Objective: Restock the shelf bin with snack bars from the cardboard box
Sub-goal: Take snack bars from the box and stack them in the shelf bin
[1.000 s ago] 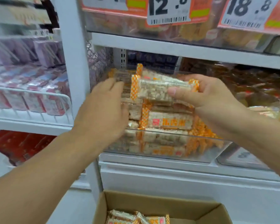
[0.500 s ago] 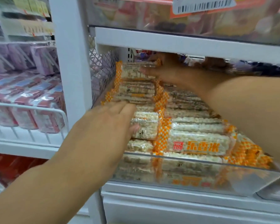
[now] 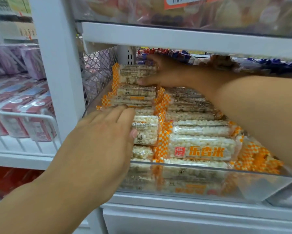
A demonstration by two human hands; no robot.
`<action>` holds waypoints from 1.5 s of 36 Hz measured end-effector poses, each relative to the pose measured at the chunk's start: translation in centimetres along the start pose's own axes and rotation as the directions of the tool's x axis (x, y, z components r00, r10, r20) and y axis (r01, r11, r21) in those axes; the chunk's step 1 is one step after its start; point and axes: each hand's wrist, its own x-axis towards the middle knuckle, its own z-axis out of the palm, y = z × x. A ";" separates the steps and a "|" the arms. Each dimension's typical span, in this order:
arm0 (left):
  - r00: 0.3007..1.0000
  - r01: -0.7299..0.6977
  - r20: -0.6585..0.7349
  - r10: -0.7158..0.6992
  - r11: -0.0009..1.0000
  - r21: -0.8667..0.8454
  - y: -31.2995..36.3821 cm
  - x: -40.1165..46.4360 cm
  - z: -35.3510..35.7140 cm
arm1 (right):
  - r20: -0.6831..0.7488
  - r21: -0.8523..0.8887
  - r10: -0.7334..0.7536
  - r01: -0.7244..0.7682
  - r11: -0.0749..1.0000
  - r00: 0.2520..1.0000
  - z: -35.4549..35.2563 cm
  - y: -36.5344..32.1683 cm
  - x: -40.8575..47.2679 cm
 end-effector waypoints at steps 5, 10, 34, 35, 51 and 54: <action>0.999 0.042 0.028 -0.042 0.999 -0.018 0.6 -0.1 -0.3 | -0.104 0.015 -0.049 0.051 0.999 0.993 -0.1 -0.1 -0.2; 0.997 0.045 0.068 -0.045 0.999 -0.004 0.7 -0.2 -0.5 | -0.086 0.036 -0.046 0.049 0.998 0.995 -0.3 -0.1 -0.7; 0.992 0.051 0.115 -0.045 0.998 -0.046 1.1 -0.1 -0.5 | -0.046 0.203 0.176 -0.163 0.966 0.983 0.7 -0.9 -0.5; 0.993 0.047 0.110 -0.042 0.998 -0.048 1.1 -0.1 -0.4 | -0.058 0.227 0.184 -0.167 0.959 0.981 0.6 -0.8 -0.6; 1.000 -0.016 0.021 0.017 0.998 -0.057 2.1 -0.4 -1.2 | 0.064 0.055 0.170 -0.174 0.983 0.983 -1.8 0.5 -6.0; 0.998 -0.056 0.003 0.057 0.997 -0.053 2.6 -0.5 -1.6 | 0.059 -0.111 0.162 -0.155 0.982 0.985 -2.8 -0.7 -9.7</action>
